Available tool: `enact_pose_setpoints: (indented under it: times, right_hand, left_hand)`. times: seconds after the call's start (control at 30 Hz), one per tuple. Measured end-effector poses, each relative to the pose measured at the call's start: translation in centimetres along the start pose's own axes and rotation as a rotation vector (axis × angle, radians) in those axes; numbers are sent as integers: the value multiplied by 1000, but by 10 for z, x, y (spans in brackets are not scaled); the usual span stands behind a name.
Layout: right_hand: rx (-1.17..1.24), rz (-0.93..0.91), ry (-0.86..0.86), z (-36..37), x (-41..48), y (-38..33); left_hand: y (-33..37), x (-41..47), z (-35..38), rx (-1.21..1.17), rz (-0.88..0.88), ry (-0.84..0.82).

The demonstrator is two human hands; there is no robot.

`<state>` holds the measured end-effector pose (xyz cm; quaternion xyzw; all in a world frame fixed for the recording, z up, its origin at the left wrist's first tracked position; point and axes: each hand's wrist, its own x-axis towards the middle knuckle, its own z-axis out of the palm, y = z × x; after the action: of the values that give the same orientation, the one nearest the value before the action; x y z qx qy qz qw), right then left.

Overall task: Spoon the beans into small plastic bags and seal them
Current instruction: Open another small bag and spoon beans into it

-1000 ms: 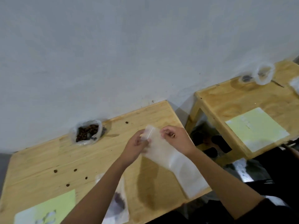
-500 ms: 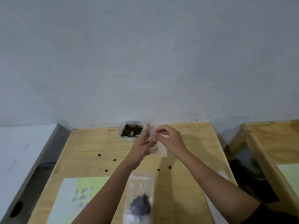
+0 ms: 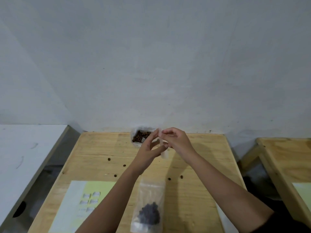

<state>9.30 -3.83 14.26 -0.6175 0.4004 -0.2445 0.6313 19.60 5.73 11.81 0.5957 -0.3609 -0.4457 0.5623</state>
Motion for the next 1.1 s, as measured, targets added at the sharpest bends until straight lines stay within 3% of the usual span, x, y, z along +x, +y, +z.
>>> enact_pose_setpoints:
  times: [0.17,0.53,0.8,1.1]
  right_hand:
    - [-109,-85,98,5,-5,-9]
    - [-114,-124,90,2,-6,-25]
    - [-59,-95,26,0,-9,-33]
    - [-287,-199,39,-5,-4,-28]
  left_hand:
    - [1,0,3,23,52,40]
    - [24,-9,5,141,118,22]
    - [31,-5,10,412,233,178]
    - [30,4,12,666,283,189]
